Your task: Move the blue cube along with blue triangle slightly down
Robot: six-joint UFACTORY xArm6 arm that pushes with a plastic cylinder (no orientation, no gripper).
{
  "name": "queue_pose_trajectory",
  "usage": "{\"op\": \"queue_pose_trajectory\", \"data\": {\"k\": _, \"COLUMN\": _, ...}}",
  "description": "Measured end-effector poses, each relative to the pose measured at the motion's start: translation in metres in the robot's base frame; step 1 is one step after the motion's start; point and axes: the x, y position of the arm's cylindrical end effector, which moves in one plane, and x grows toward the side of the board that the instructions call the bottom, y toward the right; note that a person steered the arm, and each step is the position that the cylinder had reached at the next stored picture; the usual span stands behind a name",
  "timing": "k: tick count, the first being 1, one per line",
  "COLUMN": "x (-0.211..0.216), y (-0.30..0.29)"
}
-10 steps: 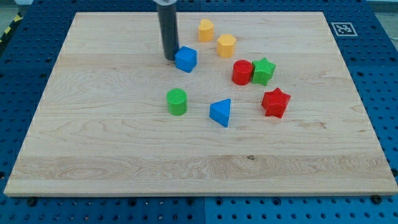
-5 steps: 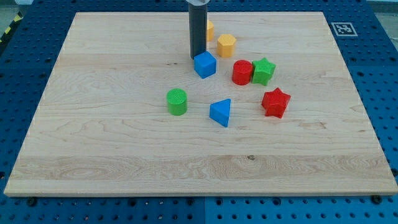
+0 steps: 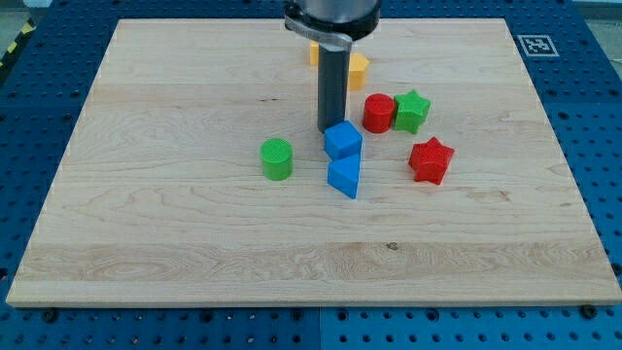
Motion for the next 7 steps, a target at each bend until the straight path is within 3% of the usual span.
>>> {"op": "queue_pose_trajectory", "data": {"k": 5, "x": 0.067, "y": 0.066}}
{"op": "queue_pose_trajectory", "data": {"k": 7, "x": 0.062, "y": 0.072}}
